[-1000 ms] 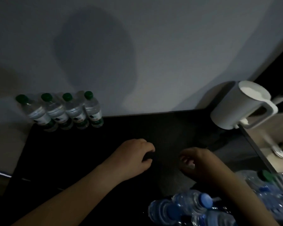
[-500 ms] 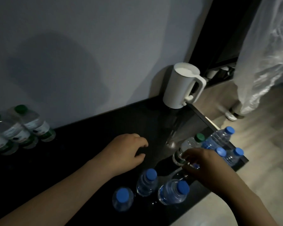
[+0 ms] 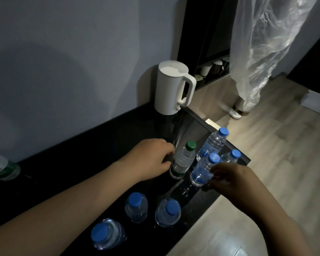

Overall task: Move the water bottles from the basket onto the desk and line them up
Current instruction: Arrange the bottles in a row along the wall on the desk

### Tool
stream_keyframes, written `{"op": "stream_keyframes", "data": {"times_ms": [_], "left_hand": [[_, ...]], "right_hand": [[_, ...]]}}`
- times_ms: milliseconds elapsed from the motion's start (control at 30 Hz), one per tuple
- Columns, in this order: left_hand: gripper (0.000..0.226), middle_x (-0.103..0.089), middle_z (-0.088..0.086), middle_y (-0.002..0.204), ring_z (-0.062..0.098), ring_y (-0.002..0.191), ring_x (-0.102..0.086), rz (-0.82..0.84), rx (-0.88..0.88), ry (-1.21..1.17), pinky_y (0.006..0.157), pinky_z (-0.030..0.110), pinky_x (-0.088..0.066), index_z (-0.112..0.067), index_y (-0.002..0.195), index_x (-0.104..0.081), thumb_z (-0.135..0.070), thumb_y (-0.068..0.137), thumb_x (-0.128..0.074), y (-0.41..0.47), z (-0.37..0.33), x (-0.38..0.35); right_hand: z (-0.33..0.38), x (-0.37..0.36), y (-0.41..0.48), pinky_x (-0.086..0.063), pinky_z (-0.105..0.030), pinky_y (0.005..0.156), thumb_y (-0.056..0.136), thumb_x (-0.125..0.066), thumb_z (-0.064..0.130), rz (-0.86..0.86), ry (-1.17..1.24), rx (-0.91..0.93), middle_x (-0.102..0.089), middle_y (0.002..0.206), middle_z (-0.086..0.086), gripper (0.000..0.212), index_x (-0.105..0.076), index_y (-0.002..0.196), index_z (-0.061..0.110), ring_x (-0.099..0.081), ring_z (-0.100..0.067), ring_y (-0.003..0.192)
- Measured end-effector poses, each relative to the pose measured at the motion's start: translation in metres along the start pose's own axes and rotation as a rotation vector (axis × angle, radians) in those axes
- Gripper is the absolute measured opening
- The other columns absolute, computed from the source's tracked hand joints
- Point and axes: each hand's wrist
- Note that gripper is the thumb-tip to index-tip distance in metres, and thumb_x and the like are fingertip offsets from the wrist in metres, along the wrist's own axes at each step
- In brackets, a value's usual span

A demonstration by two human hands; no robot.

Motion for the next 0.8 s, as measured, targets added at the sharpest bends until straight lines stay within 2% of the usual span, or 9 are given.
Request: {"op": "stream_keyframes", "data": {"times_ms": [300,433,600,800], "left_hand": [[0.040,-0.054,0.005,0.114,0.024,0.100,-0.058,0.059,-0.060,0.084,0.085,0.039,-0.050,-0.014,0.122,-0.050,-0.030,0.086,-0.062,0.061,-0.025,-0.014],[0.045,-0.053,0.007,0.116,0.024,0.099,-0.058,0.089,-0.069,0.083,0.085,0.039,-0.051,-0.012,0.124,-0.049,-0.030,0.085,-0.063,0.080,-0.030,-0.024],[0.043,-0.051,0.007,0.114,0.024,0.095,-0.057,0.104,-0.071,0.086,0.080,0.036,-0.051,-0.012,0.122,-0.051,-0.029,0.085,-0.064,0.098,-0.027,-0.033],[0.034,-0.052,0.006,0.108,0.024,0.089,-0.057,0.133,-0.051,0.080,0.070,0.030,-0.045,-0.014,0.116,-0.056,-0.026,0.085,-0.064,0.113,-0.018,-0.043]], "right_hand": [[-0.031,0.001,0.020,-0.049,-0.023,0.070,0.079,-0.074,0.022,-0.105,0.036,-0.060,-0.064,0.091,0.010,0.032,-0.065,0.110,0.024,-0.061,-0.004,0.079],[-0.040,-0.006,0.033,-0.052,-0.031,0.078,0.079,-0.073,0.026,-0.134,0.037,-0.086,-0.062,0.102,0.005,0.040,-0.059,0.117,0.024,-0.060,-0.011,0.089],[-0.046,-0.017,0.048,-0.053,-0.036,0.088,0.080,-0.072,0.029,-0.094,0.013,-0.091,-0.057,0.123,0.001,0.052,-0.052,0.128,0.024,-0.057,-0.015,0.107],[-0.049,-0.027,0.065,-0.050,-0.029,0.084,0.081,-0.072,0.025,-0.069,0.010,-0.054,-0.059,0.115,0.001,0.043,-0.056,0.121,0.022,-0.056,-0.013,0.099]]}}
Point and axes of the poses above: each hand's wrist, its own y-axis towards the middle knuckle, its own x-axis out of the back of the hand, z = x × y
